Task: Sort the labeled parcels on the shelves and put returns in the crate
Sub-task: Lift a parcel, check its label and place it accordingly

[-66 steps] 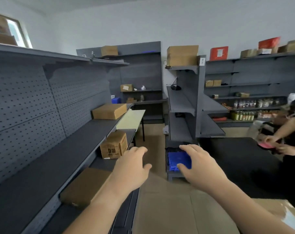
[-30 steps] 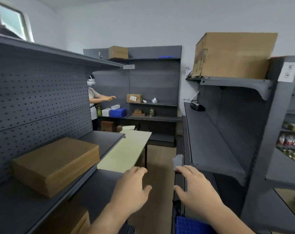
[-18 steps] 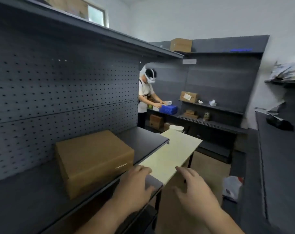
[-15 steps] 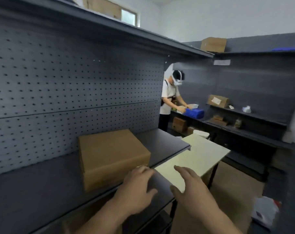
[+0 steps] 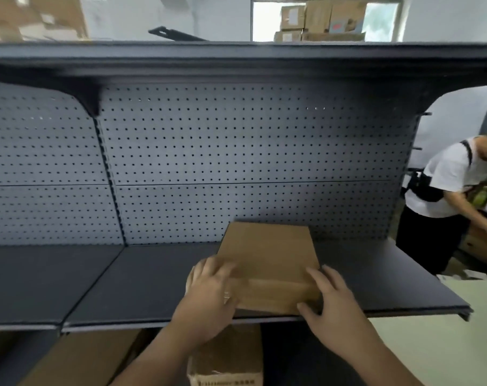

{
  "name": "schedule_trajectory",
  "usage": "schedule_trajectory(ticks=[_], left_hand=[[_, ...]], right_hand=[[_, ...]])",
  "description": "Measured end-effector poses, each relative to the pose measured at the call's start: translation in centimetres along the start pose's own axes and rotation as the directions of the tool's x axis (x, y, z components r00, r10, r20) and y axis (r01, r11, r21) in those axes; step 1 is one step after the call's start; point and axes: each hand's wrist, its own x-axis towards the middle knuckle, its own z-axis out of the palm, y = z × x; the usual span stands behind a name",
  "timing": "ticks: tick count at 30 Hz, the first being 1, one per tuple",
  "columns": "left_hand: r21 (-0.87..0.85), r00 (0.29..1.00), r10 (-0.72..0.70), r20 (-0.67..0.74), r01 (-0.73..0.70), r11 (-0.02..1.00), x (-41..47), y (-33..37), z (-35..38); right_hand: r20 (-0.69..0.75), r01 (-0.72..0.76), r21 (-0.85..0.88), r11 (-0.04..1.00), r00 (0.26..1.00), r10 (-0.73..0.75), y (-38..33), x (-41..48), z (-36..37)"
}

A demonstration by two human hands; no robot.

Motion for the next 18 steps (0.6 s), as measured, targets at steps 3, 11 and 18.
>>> schedule_trajectory(ticks=[3,11,18], left_hand=[[-0.002,0.997,-0.077,0.01,0.077,0.997,0.3,-1.2,0.3],[-0.211,0.987,-0.14,0.074,0.153,0.965,1.1,-2.4,2.1],[-0.253,0.993,-0.114,-0.034,0.102,0.962,1.3,-2.9,0.5]], right_hand=[[0.024,0.001,0.041,0.999,1.0,-0.002,0.5,0.9,0.4],[0.07,-0.022,0.237,0.971,0.998,0.006,1.5,1.6,0.7],[-0.003,-0.008,0.357,0.934,1.0,0.01,0.6,1.8,-0.4]])
